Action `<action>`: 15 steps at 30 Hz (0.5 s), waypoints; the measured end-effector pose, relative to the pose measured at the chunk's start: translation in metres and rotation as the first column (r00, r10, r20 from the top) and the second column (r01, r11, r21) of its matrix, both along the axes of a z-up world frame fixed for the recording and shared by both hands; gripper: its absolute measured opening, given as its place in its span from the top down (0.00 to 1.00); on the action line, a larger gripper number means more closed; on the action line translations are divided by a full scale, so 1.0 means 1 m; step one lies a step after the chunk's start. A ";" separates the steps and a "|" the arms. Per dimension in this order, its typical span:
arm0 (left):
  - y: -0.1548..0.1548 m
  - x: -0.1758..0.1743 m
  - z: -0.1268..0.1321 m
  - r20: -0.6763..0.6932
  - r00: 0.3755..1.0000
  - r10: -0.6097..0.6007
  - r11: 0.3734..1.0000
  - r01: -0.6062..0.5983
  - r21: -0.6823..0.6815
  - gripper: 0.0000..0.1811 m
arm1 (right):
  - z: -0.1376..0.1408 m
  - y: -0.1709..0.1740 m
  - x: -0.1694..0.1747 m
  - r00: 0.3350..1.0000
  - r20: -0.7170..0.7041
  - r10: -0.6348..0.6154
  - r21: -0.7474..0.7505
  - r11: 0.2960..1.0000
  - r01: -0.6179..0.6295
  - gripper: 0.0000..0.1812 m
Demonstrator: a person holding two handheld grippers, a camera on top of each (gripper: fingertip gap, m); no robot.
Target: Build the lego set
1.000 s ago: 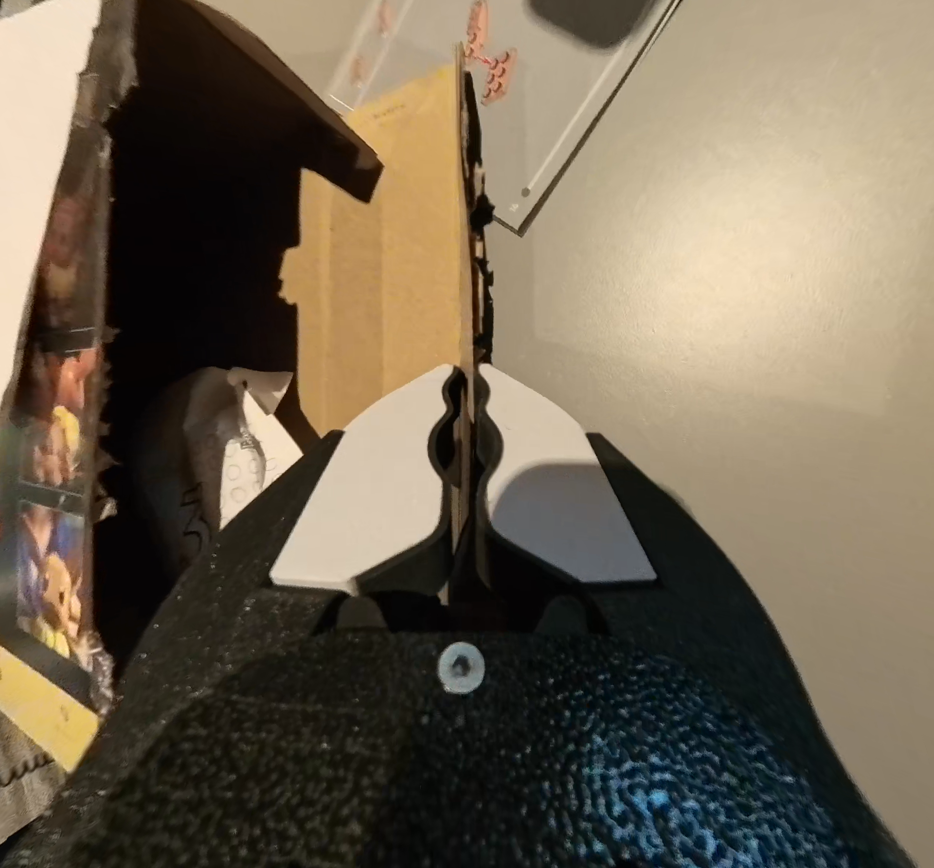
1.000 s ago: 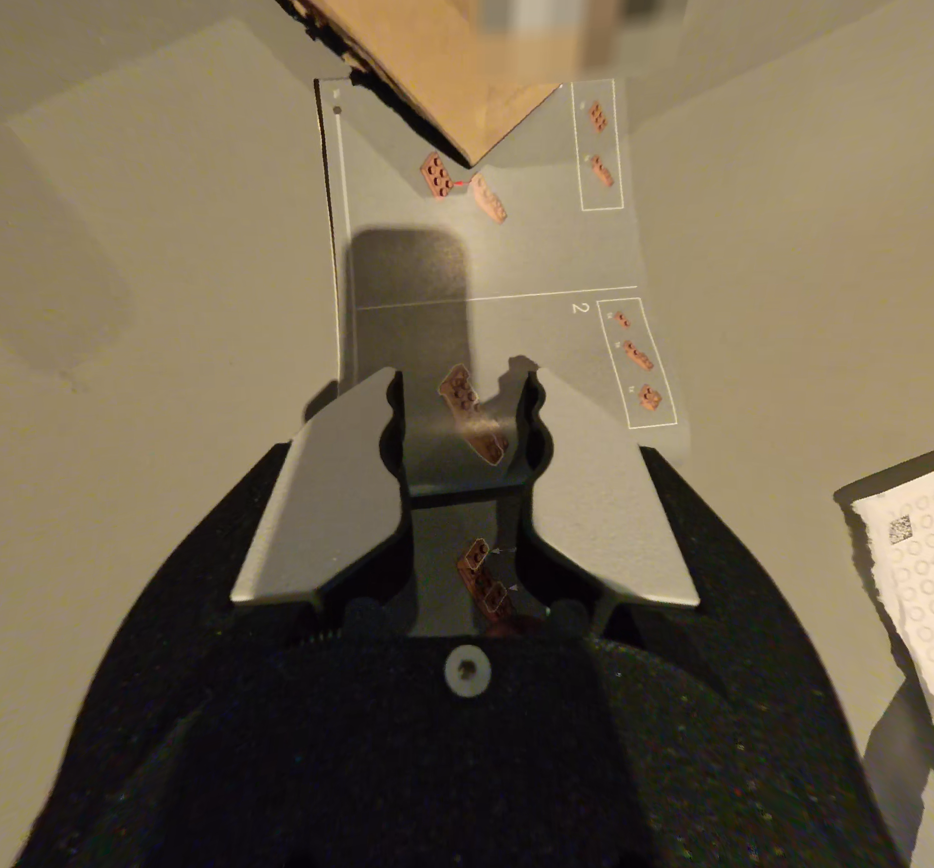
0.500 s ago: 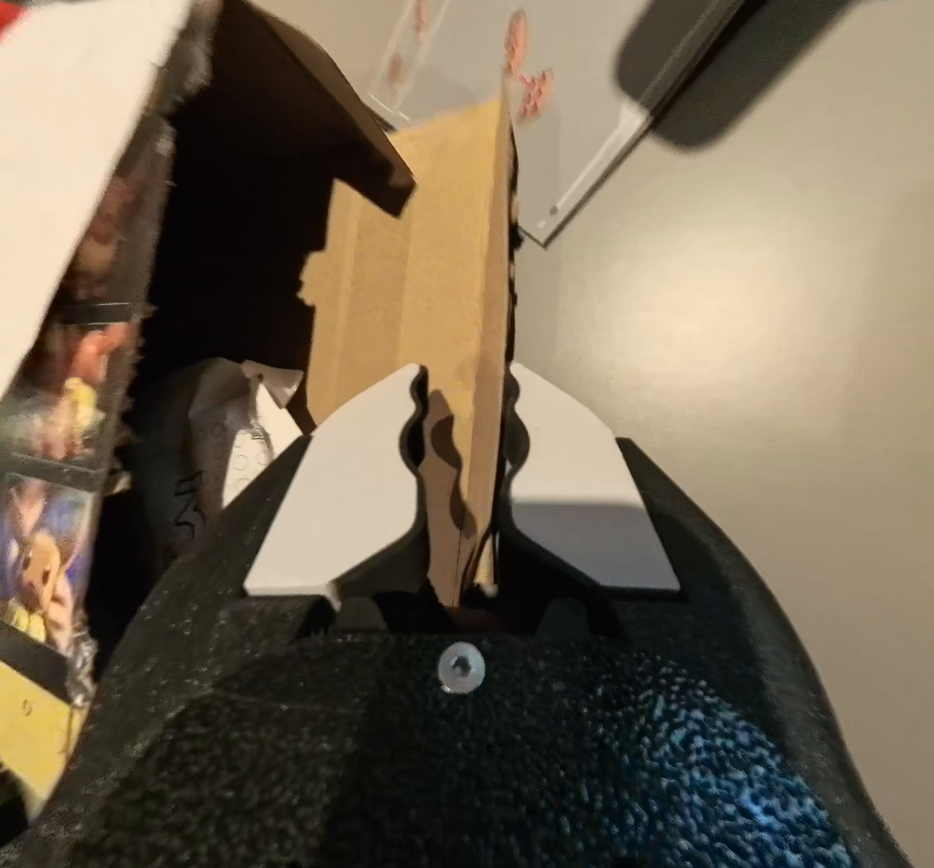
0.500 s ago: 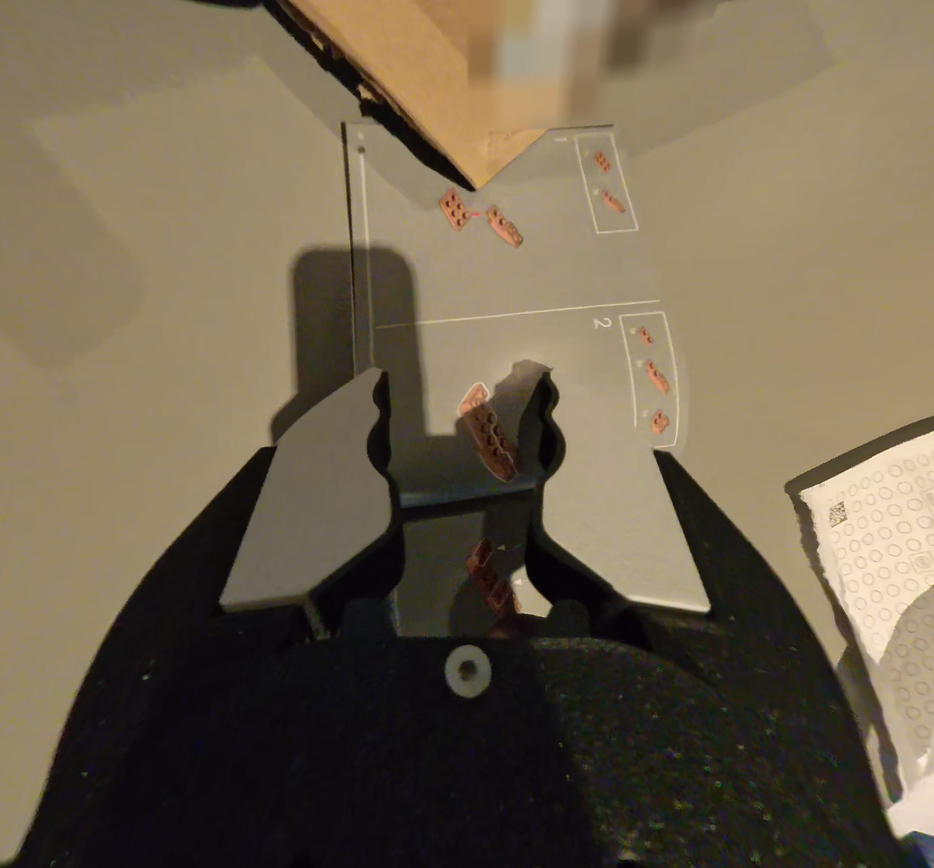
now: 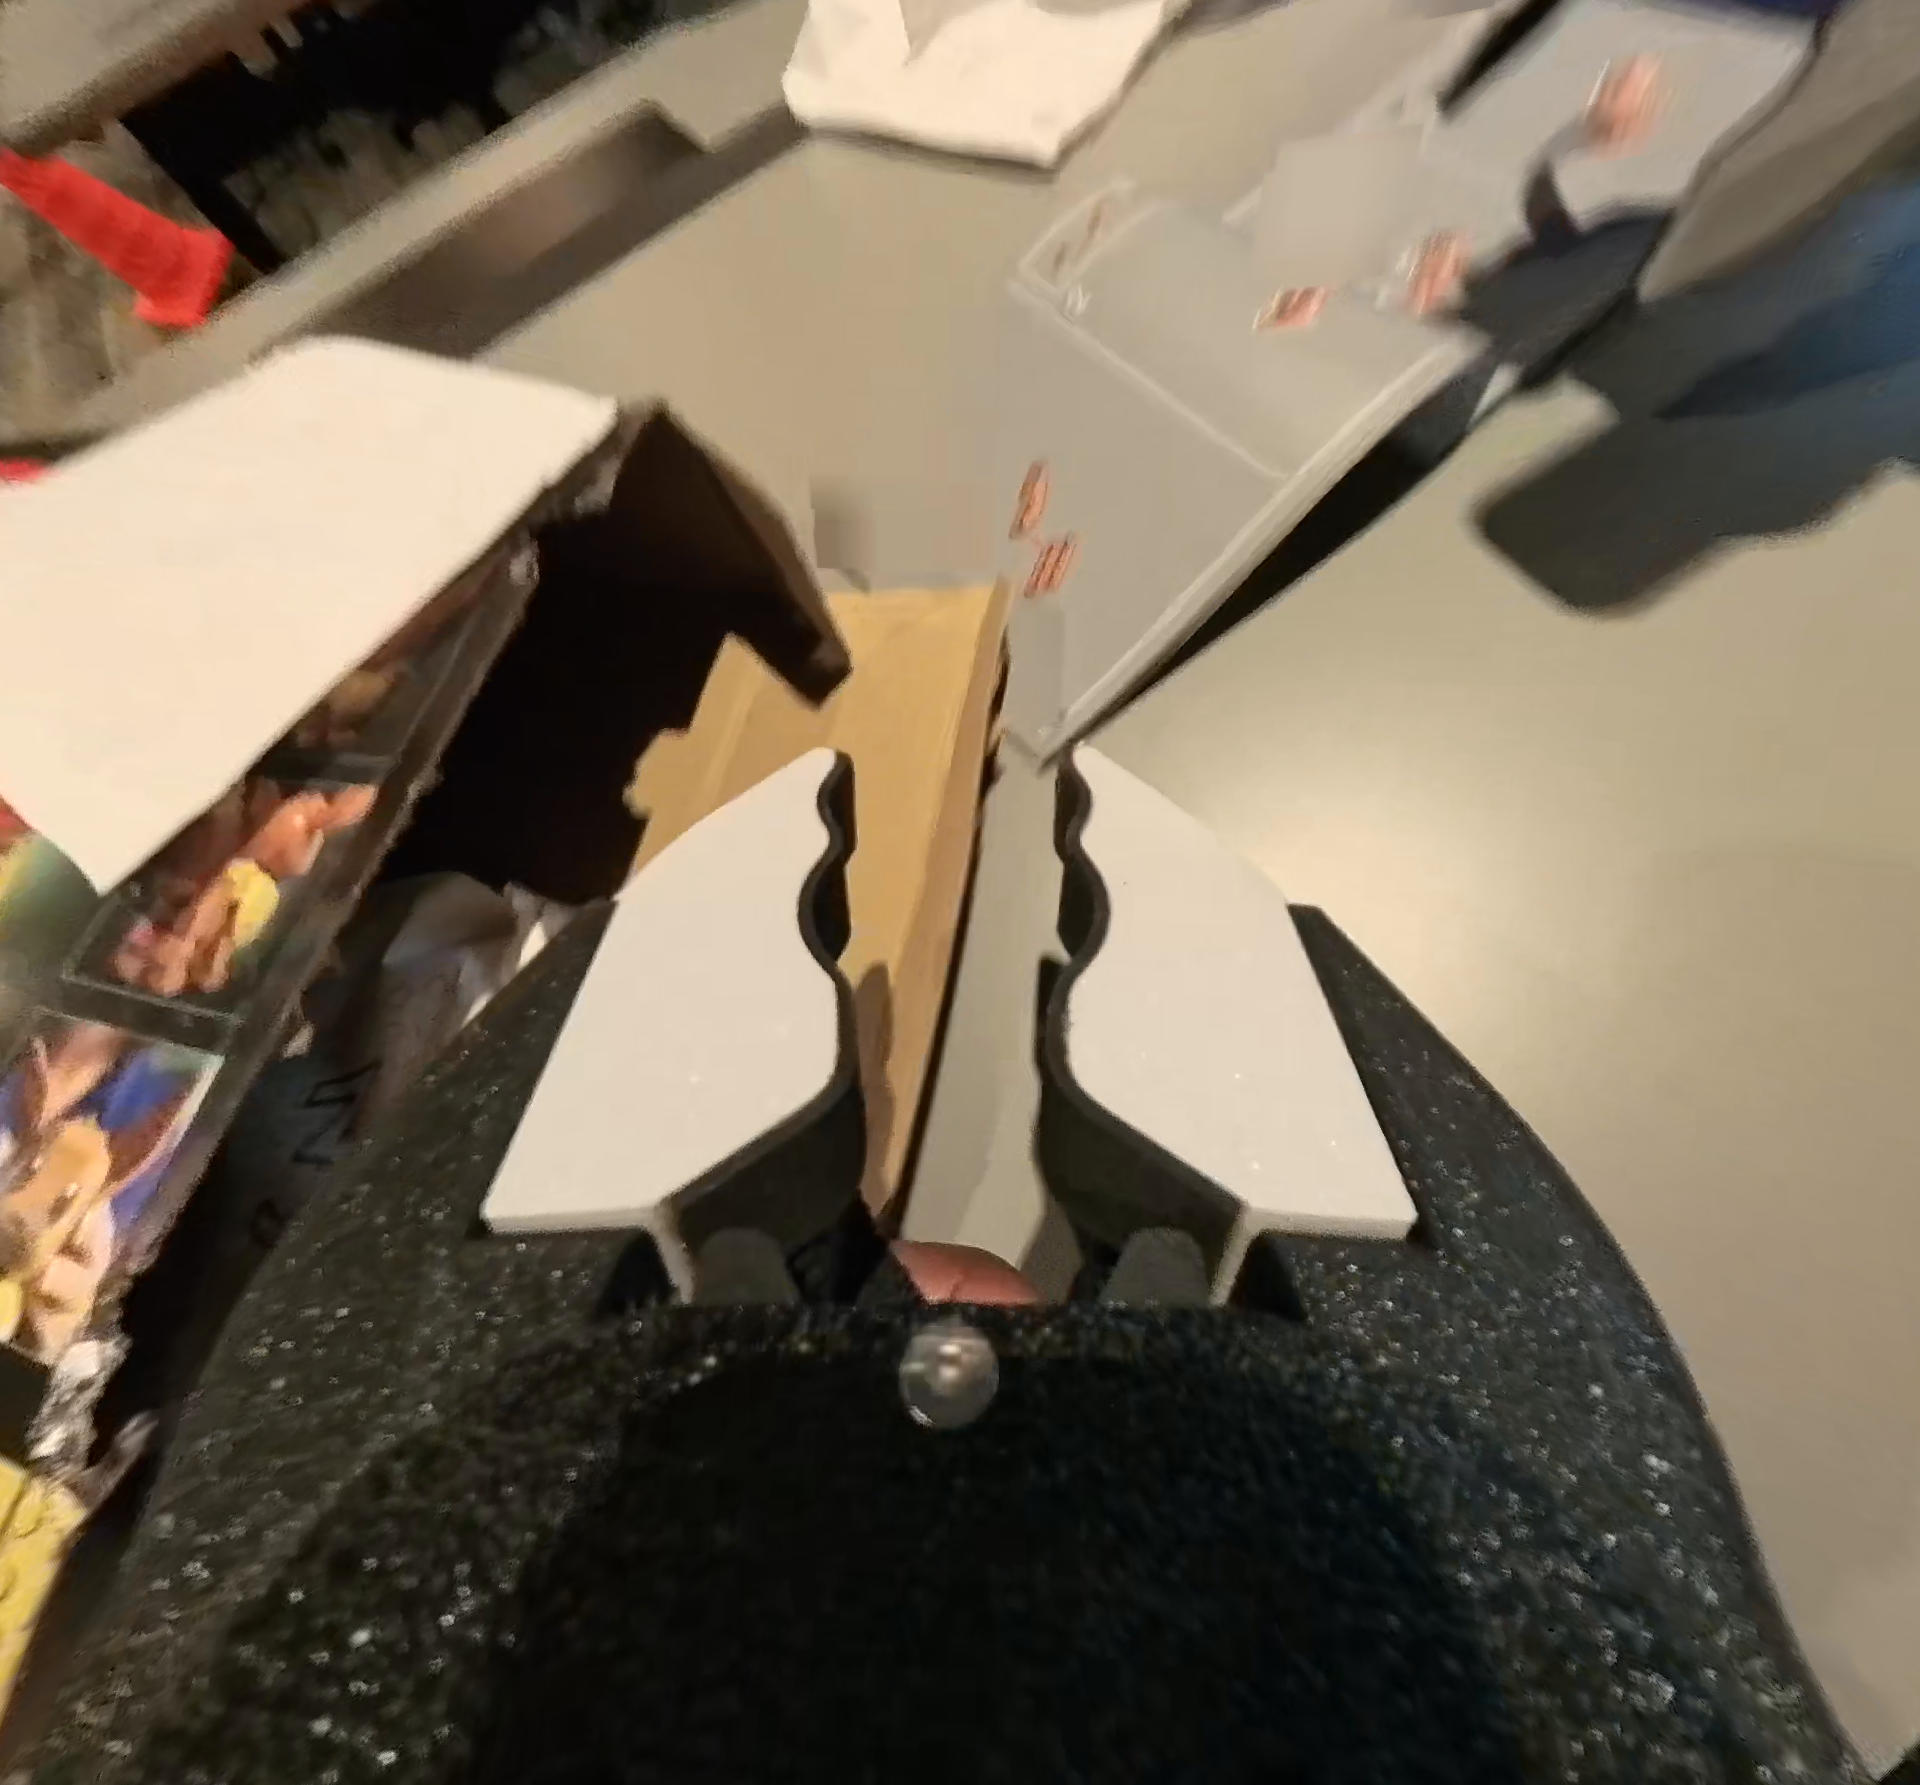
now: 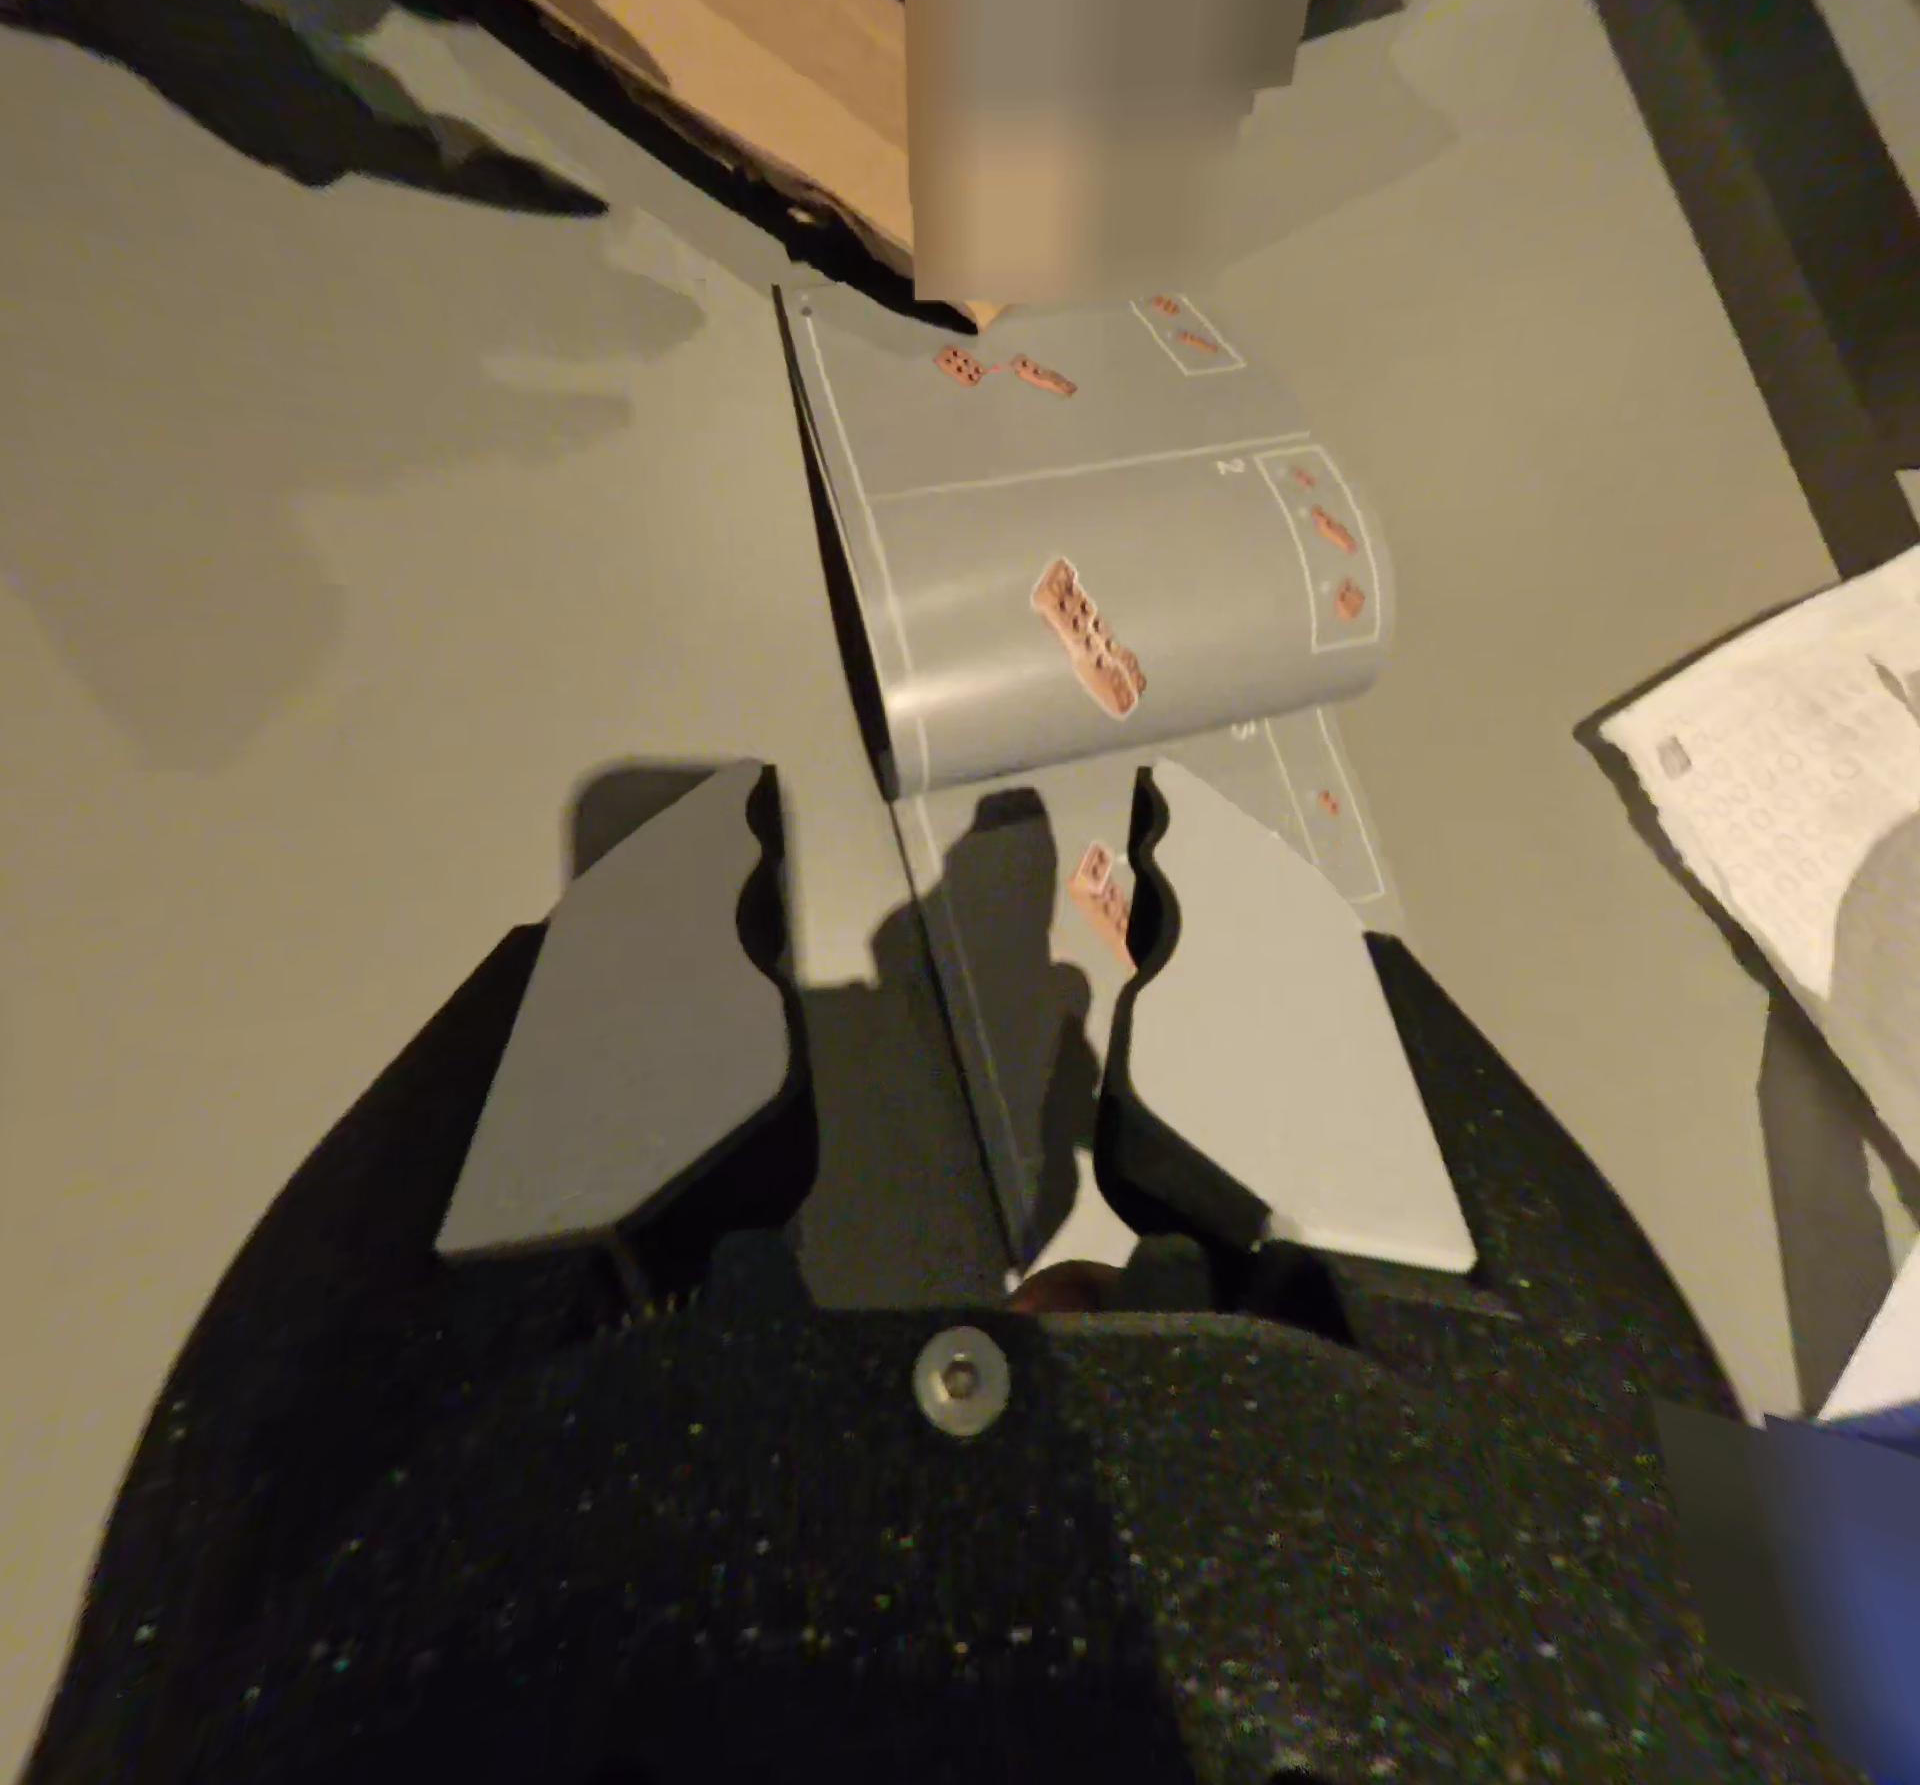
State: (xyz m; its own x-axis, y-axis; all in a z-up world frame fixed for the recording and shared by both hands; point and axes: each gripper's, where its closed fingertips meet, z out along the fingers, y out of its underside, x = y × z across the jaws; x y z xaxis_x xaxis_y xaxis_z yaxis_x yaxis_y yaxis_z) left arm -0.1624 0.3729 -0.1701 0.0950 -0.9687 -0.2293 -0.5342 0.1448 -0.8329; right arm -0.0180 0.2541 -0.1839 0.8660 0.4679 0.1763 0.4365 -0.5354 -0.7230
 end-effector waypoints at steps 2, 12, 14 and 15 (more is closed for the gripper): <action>-0.018 0.013 0.011 0.086 0.996 -0.019 1.000 0.019 -0.007 0.81 | 0.003 -0.017 -0.001 0.999 -0.028 -0.030 0.090 0.995 0.033 0.67; -0.143 0.146 0.035 0.433 0.878 -0.205 0.973 0.230 -0.004 0.84 | 0.012 -0.076 0.016 0.976 -0.191 -0.104 0.383 0.908 0.172 0.68; -0.159 0.168 0.033 0.473 0.858 -0.200 0.961 0.265 -0.076 0.84 | 0.022 -0.082 0.022 0.953 -0.286 -0.101 0.402 0.890 0.215 0.69; -0.164 0.177 0.031 0.478 0.856 -0.196 0.958 0.271 -0.092 0.84 | 0.025 -0.084 0.026 0.938 -0.329 -0.109 0.402 0.882 0.244 0.69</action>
